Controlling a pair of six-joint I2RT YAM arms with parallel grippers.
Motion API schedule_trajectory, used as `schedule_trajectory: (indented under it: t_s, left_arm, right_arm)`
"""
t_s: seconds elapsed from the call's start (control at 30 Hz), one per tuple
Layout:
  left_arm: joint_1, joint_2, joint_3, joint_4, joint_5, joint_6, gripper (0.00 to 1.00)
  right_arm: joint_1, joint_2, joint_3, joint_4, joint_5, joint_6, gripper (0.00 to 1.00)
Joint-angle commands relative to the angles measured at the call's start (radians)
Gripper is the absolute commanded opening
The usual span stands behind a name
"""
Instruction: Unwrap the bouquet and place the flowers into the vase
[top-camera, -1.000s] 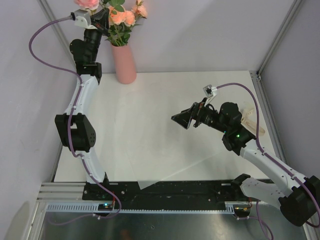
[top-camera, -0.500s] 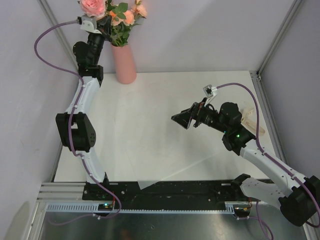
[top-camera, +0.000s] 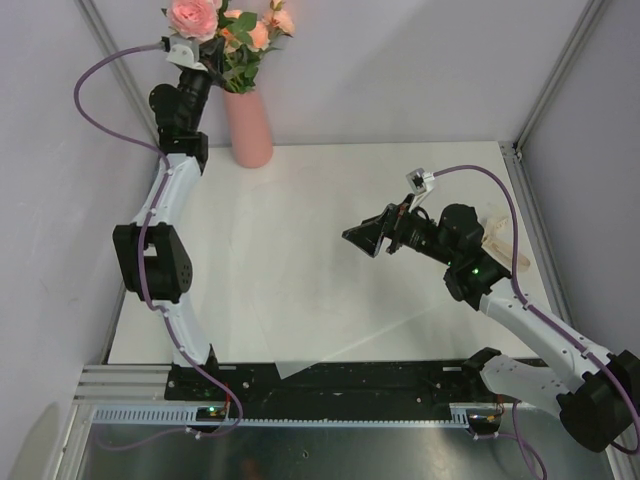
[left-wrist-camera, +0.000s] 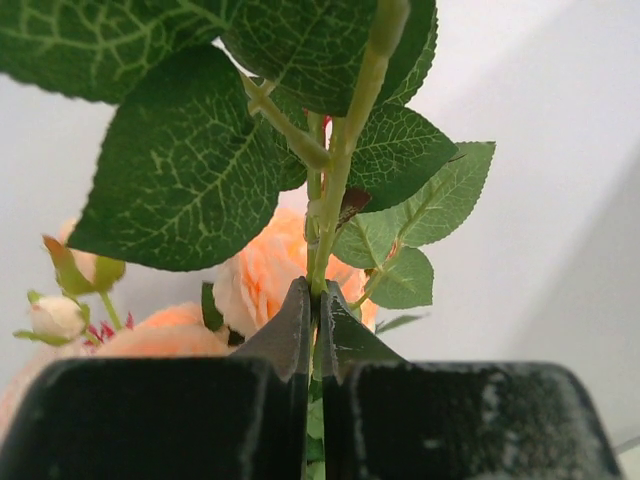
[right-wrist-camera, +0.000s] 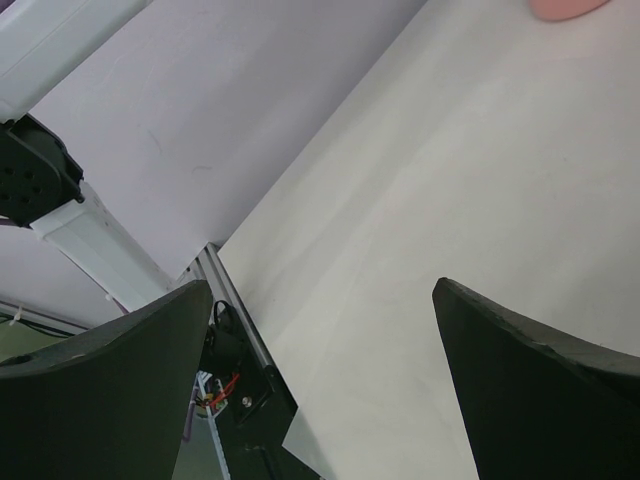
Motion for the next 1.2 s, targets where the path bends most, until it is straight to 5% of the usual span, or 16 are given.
schedule_trajectory:
  t_s: [0.0, 0.87, 0.97, 1.17]
  left_arm:
    - [-0.005, 0.042, -0.038, 0.006, -0.004, 0.043, 0.0]
    - [-0.019, 0.214, -0.077, 0.005, -0.088, 0.003, 0.01]
    - [-0.019, 0.204, -0.087, 0.005, -0.092, -0.01, 0.08]
    - [-0.021, 0.116, -0.174, 0.005, -0.095, -0.018, 0.42]
  right_arm:
    - [-0.004, 0.007, 0.005, 0.044, -0.018, 0.006, 0.99]
    - [-0.005, -0.018, 0.005, 0.009, -0.003, 0.008, 0.99]
    - [-0.003, -0.024, 0.006, 0.005, -0.002, 0.015, 0.99]
    - [-0.001, -0.039, 0.006, -0.01, 0.003, 0.031, 0.99]
